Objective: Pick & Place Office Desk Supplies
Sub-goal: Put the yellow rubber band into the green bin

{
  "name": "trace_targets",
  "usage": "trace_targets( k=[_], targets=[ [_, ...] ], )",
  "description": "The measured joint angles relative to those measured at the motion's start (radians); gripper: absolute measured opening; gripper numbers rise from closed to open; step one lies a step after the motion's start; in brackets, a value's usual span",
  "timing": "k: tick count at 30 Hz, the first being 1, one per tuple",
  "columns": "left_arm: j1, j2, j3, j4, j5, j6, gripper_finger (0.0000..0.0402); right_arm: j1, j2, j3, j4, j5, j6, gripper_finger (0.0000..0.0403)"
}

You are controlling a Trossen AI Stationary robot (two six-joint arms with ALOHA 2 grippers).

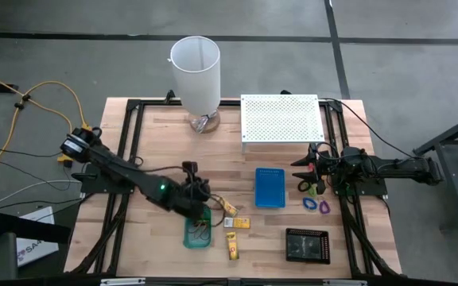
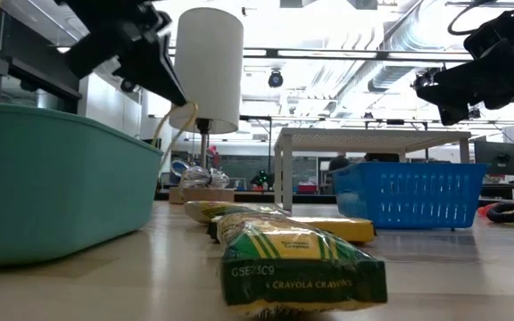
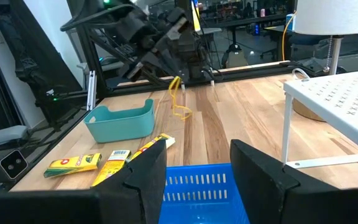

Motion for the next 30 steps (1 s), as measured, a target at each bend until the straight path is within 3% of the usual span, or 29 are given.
trace_targets(
  k=[5, 11, 22, 30],
  targets=[
    [-0.051, 0.000, 0.000, -0.001, -0.124, -0.042, 0.0000, 0.000, 0.000, 0.000, 0.000, 0.000, 0.000, 0.0166],
    [-0.113, 0.000, 0.000, 0.012, -0.317, 0.017, 0.0000, 0.000, 0.000, 0.000, 0.000, 0.000, 0.000, 0.0166],
    [-0.203, 0.000, 0.001, 0.146, -0.519, 0.209, 0.0000, 0.000, 0.000, 0.000, 0.000, 0.000, 0.000, 0.0166],
    [-0.259, 0.000, 0.001, 0.359, -0.645, 0.451, 0.0000, 0.000, 0.000, 0.000, 0.000, 0.000, 0.000, 0.0166]
  ],
)
